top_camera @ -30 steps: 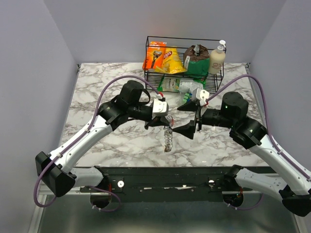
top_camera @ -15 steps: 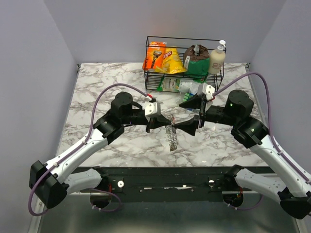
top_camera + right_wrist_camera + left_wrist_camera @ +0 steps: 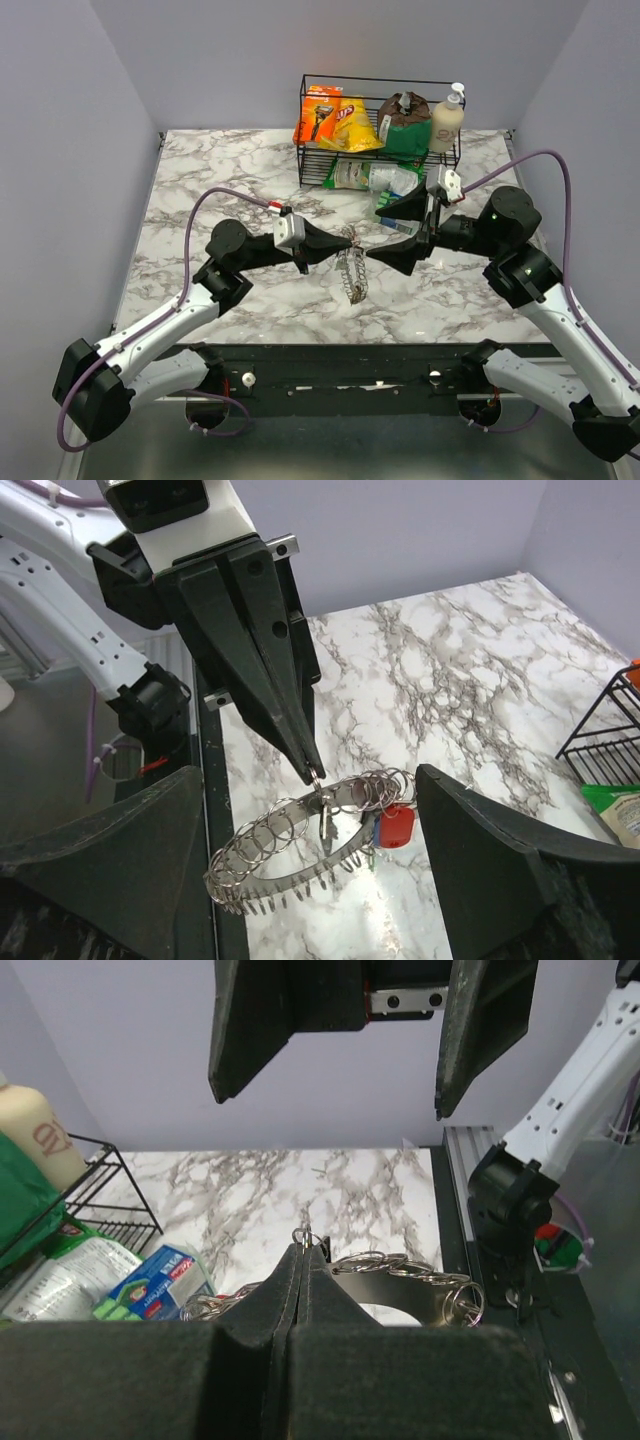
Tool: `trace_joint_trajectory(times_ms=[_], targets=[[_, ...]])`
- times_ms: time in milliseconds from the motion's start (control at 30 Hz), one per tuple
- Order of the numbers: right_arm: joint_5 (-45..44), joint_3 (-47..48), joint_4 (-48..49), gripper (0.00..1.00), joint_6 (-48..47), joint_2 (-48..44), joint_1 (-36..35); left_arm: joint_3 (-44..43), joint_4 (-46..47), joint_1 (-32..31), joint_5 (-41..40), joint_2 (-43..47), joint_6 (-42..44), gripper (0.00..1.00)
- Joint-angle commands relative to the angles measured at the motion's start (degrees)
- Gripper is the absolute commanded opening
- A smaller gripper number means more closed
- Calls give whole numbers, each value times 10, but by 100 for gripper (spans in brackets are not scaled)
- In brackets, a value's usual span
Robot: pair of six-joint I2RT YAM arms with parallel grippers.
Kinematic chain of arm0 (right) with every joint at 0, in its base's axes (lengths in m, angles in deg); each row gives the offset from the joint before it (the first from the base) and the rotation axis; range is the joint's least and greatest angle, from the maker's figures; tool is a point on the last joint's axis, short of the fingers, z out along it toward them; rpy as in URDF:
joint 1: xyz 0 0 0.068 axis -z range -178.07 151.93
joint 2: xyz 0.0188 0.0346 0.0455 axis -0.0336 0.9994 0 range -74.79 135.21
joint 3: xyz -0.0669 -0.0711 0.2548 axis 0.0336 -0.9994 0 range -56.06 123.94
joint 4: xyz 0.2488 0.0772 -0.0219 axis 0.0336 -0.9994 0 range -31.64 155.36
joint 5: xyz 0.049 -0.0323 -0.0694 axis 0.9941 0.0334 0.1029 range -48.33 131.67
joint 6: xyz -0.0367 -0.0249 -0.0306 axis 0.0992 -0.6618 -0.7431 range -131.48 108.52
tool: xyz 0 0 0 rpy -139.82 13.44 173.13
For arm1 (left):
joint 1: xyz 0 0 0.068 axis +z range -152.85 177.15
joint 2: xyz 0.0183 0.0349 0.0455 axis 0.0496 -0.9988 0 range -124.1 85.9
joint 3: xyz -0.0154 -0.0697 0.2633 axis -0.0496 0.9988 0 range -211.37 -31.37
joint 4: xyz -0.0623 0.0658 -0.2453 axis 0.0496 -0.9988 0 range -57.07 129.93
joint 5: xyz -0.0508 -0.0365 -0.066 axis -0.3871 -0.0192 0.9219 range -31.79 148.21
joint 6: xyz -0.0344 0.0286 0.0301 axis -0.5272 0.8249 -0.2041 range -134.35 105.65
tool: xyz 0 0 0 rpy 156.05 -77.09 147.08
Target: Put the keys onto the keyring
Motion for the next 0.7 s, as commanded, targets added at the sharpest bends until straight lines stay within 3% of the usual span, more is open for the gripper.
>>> trace_joint_trajectory(times_ms=[0,667], targets=[[33,-6,31,94,21,-8,10,24,162,-1,-41,12,-48,0],[164,13,108,88,68,35,51,92,386,-2,-73,21,-101,0]])
